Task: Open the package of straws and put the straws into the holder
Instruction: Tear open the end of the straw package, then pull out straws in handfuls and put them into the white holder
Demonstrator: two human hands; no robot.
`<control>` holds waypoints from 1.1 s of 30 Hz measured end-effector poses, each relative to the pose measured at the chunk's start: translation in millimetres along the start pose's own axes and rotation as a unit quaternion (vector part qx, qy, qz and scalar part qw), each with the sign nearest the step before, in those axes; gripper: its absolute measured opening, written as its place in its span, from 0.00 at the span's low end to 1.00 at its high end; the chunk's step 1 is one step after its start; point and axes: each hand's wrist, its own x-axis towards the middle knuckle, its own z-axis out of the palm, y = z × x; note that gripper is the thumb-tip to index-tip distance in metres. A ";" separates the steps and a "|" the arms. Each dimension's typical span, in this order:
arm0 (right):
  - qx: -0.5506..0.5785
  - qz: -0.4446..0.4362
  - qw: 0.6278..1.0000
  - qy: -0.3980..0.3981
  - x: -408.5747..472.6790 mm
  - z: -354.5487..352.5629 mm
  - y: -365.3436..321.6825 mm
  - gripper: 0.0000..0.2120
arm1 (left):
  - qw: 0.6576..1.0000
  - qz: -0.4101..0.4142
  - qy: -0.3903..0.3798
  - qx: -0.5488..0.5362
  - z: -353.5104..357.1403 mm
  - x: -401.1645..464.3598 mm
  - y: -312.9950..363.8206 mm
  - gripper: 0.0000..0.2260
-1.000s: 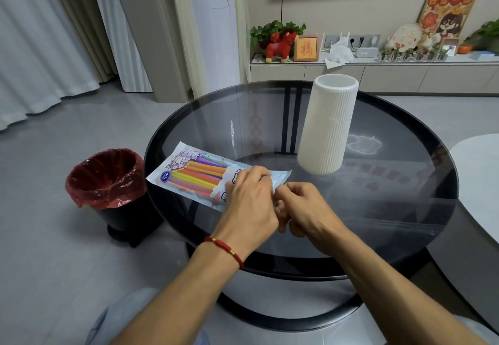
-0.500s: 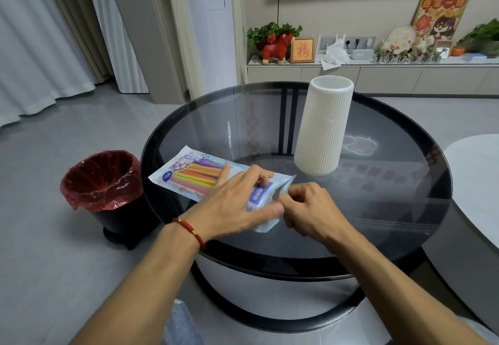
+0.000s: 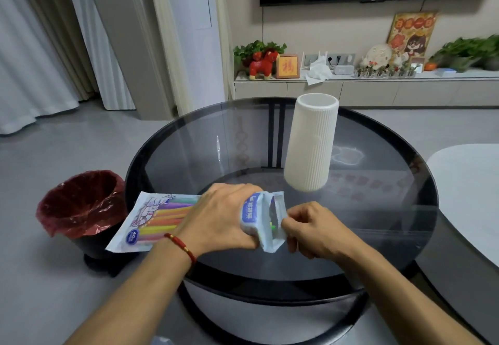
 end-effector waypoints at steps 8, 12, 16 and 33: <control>-0.010 -0.139 0.985 0.101 -7.8 20.0 -8.2 0.04 | 0.997 -0.072 -0.004 -0.004 1.1 -6.1 -9.4 0.28; 0.136 -0.103 0.985 -0.036 -2.2 18.2 -0.7 0.15 | 0.997 -0.077 -0.015 0.010 3.3 -10.1 -9.1 0.30; 0.151 -0.110 0.982 0.007 5.9 26.2 4.2 0.07 | 0.998 -0.053 -0.036 0.016 7.1 -10.8 -5.8 0.32; 0.169 -0.079 0.974 0.131 16.2 15.6 14.1 0.06 | 0.995 -0.076 -0.021 0.057 7.9 -14.7 6.2 0.34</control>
